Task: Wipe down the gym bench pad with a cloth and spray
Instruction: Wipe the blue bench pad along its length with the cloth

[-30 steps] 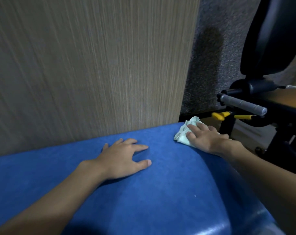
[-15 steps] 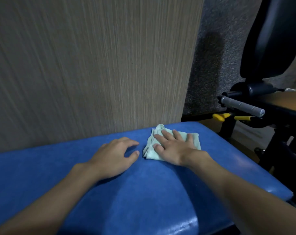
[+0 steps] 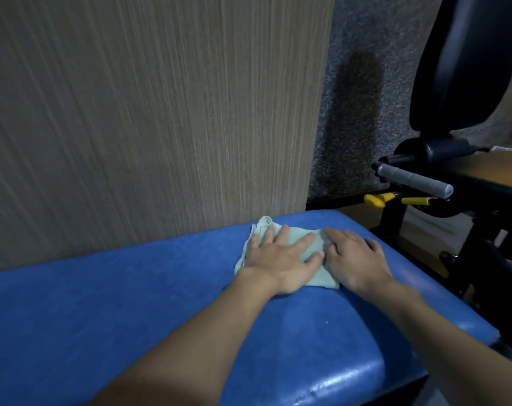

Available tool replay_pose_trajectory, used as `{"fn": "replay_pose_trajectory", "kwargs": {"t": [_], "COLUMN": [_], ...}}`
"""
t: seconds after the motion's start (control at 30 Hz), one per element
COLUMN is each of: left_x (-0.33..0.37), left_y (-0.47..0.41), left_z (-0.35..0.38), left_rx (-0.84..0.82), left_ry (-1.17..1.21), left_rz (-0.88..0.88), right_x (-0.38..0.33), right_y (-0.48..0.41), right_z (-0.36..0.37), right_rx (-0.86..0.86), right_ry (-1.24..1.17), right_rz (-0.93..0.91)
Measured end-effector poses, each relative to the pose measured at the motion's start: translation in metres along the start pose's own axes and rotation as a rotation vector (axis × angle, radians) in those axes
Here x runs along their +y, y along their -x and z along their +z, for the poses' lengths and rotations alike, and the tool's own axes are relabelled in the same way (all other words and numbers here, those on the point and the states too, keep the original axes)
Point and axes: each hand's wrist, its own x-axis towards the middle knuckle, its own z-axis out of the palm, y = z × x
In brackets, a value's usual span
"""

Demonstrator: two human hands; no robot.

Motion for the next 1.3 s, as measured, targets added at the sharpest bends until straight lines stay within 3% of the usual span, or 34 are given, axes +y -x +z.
{"fn": "replay_pose_trajectory", "kwargs": {"t": [0.3,0.4,0.53,0.7,0.9,1.07,1.3], "left_x": [-0.064,-0.079,-0.103,-0.148,-0.19,-0.226,-0.287], "left_y": [0.032,0.045,0.068,0.099,0.135,0.161,0.202], "left_z": [0.003,-0.001,-0.006,-0.008,-0.011,-0.014,-0.016], "left_rx": [0.02,0.006,-0.014,0.014,0.033,0.043,0.054], "left_ry": [-0.039,-0.037,-0.051,-0.037,-0.025,-0.036,-0.03], "left_rz": [-0.05,-0.093,-0.148,-0.181,-0.243,-0.268,-0.314], "right_x": [-0.013,-0.05,-0.079,-0.092,-0.165,-0.213,-0.237], "right_y": [0.003,0.011,0.022,0.017,0.03,0.033,0.041], "right_z": [-0.002,0.005,0.027,0.023,0.055,0.077,0.092], "right_rx": [-0.129,-0.092,-0.214,-0.237,-0.251,-0.247,-0.294], "right_ry": [0.246,0.143,0.154,0.348,0.129,0.071,0.266], "right_rz": [-0.013,-0.125,-0.231,-0.163,-0.341,-0.371,-0.37]}}
